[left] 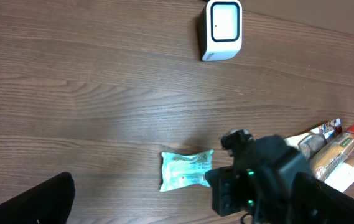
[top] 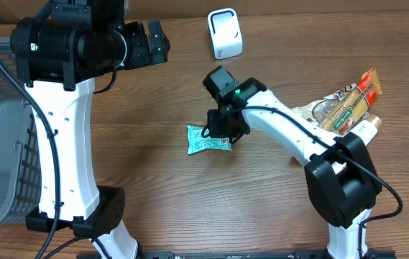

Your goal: Scan the item barcode

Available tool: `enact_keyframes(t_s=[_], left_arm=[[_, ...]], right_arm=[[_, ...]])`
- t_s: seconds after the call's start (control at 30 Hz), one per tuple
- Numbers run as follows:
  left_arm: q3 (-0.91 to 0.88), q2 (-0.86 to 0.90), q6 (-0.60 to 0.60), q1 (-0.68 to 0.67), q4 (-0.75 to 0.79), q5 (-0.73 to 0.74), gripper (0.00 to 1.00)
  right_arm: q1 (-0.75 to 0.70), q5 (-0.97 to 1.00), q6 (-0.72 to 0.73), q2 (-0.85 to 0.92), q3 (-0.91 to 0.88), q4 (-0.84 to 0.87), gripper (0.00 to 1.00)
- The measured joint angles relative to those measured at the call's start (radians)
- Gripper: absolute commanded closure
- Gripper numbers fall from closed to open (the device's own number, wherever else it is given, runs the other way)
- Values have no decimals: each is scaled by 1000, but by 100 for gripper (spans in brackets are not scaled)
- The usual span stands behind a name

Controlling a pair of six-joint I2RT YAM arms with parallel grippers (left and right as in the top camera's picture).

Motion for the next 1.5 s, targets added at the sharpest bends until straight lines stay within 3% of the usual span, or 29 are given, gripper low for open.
enact_keyframes(t_s=[0.37,1.5], left_arm=[[0,0,0,0,0,0,0],[0,0,0,0,0,0,0]], right_arm=[[-4,70,84,0,-88,93,96],[26,42,132,48,-93,102,95]])
